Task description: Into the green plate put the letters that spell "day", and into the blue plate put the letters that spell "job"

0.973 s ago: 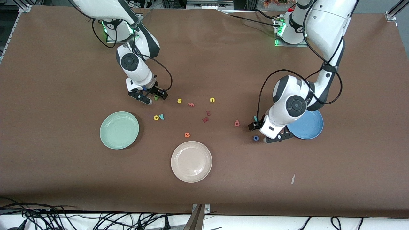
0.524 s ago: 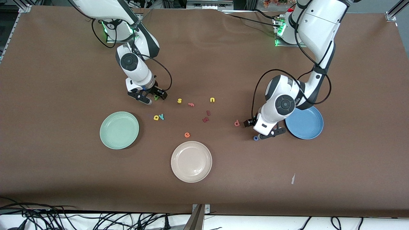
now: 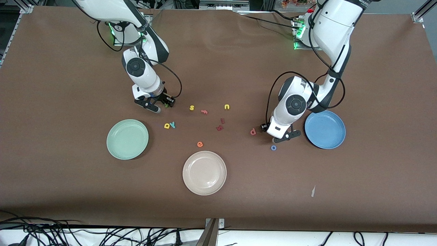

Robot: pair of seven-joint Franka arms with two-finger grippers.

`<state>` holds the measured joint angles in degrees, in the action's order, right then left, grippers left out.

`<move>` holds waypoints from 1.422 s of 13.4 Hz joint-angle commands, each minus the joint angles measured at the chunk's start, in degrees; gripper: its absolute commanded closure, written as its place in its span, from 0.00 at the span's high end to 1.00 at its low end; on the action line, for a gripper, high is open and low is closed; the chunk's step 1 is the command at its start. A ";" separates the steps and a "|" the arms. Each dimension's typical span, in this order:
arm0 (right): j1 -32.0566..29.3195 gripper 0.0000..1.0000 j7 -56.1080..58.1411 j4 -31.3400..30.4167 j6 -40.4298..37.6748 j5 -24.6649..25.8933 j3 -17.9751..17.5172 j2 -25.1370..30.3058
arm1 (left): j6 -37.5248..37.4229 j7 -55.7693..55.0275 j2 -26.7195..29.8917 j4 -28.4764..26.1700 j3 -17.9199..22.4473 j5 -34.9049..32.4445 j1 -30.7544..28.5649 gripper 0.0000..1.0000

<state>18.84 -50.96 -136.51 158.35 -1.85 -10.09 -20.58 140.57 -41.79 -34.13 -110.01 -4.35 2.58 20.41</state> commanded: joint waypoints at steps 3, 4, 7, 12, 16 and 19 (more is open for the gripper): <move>-0.38 0.21 1.57 -1.30 3.63 0.09 0.60 -0.68 | 0.67 -2.58 2.31 -3.54 0.75 -2.31 1.47 0.48; -0.29 0.15 1.56 -1.30 4.16 0.09 0.60 -0.86 | 0.67 -3.38 2.23 -3.54 0.75 -2.32 1.56 0.43; -0.29 0.09 1.30 -1.21 4.16 0.09 0.60 -0.78 | 0.67 -3.47 2.05 -3.54 0.75 -2.40 1.47 0.12; -0.38 0.08 6.03 2.63 -7.30 0.09 2.61 4.66 | -0.47 -3.39 2.22 -2.75 0.84 -5.22 0.77 0.00; -0.38 0.08 13.41 13.61 -27.09 0.09 6.39 6.69 | -16.42 2.21 3.19 6.63 1.45 -5.30 -2.12 0.00; -0.82 0.09 22.28 19.95 -30.90 0.09 10.25 4.86 | -21.74 20.28 6.52 7.36 1.45 -5.30 -8.26 0.00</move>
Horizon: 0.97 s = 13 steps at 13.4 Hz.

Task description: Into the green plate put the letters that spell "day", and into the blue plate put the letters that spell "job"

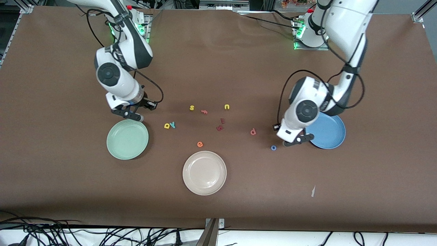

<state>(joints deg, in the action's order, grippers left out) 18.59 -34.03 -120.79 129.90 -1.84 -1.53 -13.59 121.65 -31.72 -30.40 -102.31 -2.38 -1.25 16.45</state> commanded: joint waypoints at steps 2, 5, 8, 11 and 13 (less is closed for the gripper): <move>-3.20 0.09 11.76 8.01 -2.64 0.17 2.76 -4.86 | -4.32 22.17 3.15 -0.35 -0.34 -2.26 -8.17 0.00; -5.41 0.11 15.13 12.24 -1.94 0.96 2.85 -9.51 | -4.23 33.89 1.49 -0.44 -0.52 -10.86 -11.96 0.00; -7.78 0.63 16.54 13.48 1.13 0.79 2.85 -12.60 | -4.32 41.28 0.78 0.26 -0.52 -11.49 -12.57 1.00; -7.17 0.73 14.71 13.22 0.70 0.17 2.41 -12.61 | -4.50 32.83 0.08 3.59 -0.60 -3.89 -11.62 1.00; -7.08 0.73 7.36 13.21 -0.44 0.08 -1.08 -11.99 | -4.50 23.77 -3.78 9.38 -0.95 -0.86 -8.38 1.00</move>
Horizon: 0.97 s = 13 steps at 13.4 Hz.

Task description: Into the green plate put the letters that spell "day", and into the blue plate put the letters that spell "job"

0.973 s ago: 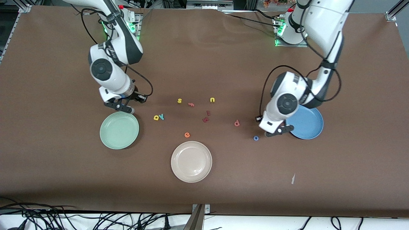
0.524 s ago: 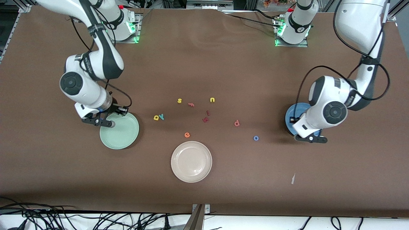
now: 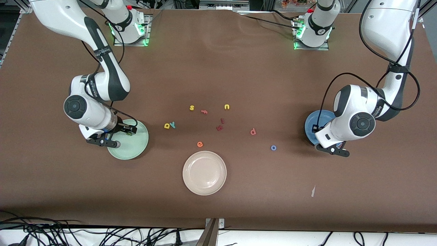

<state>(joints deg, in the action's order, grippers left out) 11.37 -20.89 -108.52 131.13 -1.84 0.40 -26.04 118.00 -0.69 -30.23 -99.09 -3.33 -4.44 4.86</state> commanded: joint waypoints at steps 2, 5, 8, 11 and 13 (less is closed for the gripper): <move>0.23 0.73 -14.66 1.12 -1.50 0.17 -7.07 0.29 | -0.84 -17.28 -7.98 11.44 -0.01 2.51 5.94 1.00; 2.42 0.73 -21.10 0.59 1.66 0.17 -7.88 -1.03 | -0.76 -28.28 -13.52 18.30 -0.01 4.18 9.02 1.00; 4.09 0.73 -25.06 -0.29 7.45 0.17 -7.88 -3.93 | -0.06 -35.68 -18.19 22.71 0.08 4.18 11.04 1.00; 4.36 0.72 -25.51 -2.48 15.44 0.17 -7.88 -7.00 | 1.95 -36.40 -18.37 22.11 -0.01 6.53 11.05 1.00; 4.44 0.72 -25.60 -3.19 16.61 0.17 -7.88 -7.45 | 7.40 -36.32 -18.02 18.78 -0.01 7.34 12.01 0.99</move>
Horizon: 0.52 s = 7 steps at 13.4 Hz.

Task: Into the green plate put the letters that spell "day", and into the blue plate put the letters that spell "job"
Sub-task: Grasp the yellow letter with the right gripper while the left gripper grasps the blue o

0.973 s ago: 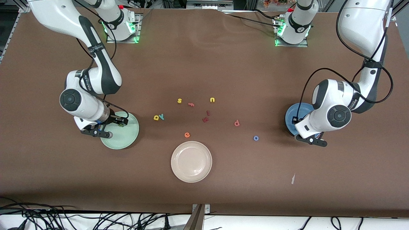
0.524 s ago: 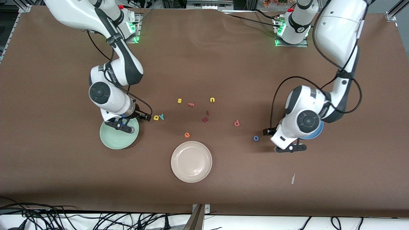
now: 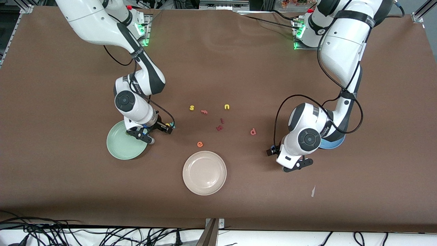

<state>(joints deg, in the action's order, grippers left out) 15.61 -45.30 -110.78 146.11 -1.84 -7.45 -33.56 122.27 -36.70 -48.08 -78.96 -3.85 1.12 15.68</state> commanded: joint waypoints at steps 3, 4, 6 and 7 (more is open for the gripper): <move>0.56 0.70 -1.20 -2.42 3.73 0.17 -0.02 0.07 | 5.51 0.05 0.44 -3.47 0.42 1.70 1.11 0.90; 0.74 0.68 -1.20 -2.86 3.83 0.26 -0.02 0.07 | 7.52 0.23 1.31 -5.74 0.08 1.61 1.19 0.89; 0.91 0.67 -1.29 -3.57 4.18 0.17 -0.02 0.16 | 16.28 0.75 6.04 -15.47 -0.02 1.34 1.20 0.87; 0.91 0.67 -1.29 -4.27 4.87 0.17 -0.02 0.24 | 18.85 0.76 7.20 -18.04 -0.02 1.34 1.20 0.87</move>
<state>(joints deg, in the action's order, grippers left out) 16.03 -45.31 -112.48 149.15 -1.84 -7.44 -34.01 135.70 -36.84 -46.83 -87.49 -4.11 1.27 16.69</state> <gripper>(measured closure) 0.326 0.128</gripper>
